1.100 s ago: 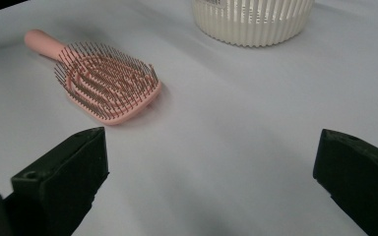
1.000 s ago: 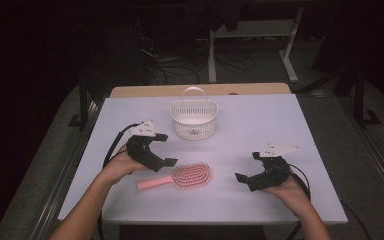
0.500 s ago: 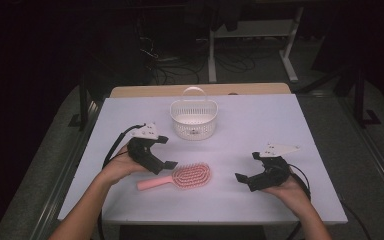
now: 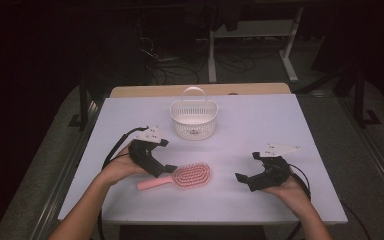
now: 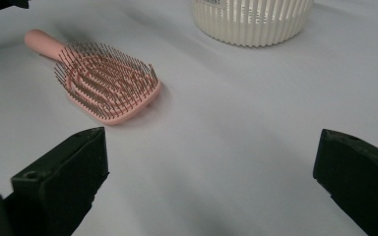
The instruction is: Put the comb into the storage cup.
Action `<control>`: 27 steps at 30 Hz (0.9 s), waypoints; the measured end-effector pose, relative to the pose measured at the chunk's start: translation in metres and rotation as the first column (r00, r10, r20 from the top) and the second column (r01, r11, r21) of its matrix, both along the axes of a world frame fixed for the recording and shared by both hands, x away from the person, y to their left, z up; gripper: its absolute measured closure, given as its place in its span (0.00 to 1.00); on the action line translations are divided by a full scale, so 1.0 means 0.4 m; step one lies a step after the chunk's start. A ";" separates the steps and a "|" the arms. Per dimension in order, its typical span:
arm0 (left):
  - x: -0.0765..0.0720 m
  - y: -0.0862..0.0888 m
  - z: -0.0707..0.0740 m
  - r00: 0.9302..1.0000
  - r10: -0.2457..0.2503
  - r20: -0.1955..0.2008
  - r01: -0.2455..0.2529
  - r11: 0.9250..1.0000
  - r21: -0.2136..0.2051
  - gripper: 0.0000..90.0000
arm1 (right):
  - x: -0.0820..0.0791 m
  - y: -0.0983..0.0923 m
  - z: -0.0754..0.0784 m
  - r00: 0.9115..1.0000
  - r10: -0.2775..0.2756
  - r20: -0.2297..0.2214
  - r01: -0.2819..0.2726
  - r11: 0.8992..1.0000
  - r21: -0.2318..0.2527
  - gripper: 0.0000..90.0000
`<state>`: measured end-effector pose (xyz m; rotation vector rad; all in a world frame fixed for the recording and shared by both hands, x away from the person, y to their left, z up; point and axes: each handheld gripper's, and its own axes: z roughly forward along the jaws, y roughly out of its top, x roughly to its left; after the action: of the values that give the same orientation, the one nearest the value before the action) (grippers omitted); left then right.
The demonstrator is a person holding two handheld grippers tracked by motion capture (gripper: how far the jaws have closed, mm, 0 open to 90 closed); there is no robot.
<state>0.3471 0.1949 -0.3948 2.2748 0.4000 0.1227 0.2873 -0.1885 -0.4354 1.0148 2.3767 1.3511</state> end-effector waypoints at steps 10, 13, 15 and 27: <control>-0.006 -0.006 -0.005 1.000 -0.020 -0.004 0.020 0.999 0.047 0.02 | 0.000 0.000 0.000 1.000 0.000 0.000 0.000 1.000 0.000 0.00; -0.009 -0.009 -0.007 1.000 -0.027 -0.005 0.027 0.997 0.066 0.02 | 0.000 0.000 0.000 1.000 0.000 0.001 0.000 1.000 0.000 0.00; -0.010 -0.010 -0.008 0.999 -0.035 -0.001 0.035 0.996 0.087 0.02 | 0.000 0.000 0.000 1.000 0.001 0.000 -0.001 1.000 0.001 0.00; -0.016 -0.014 -0.016 0.999 -0.046 -0.008 0.046 0.989 0.142 0.02 | 0.000 0.000 0.000 1.000 0.002 0.001 -0.002 1.000 0.003 0.00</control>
<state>0.3408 0.1891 -0.4011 2.4232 0.3508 0.1257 0.2874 -0.1885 -0.4353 1.0132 2.3764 1.3551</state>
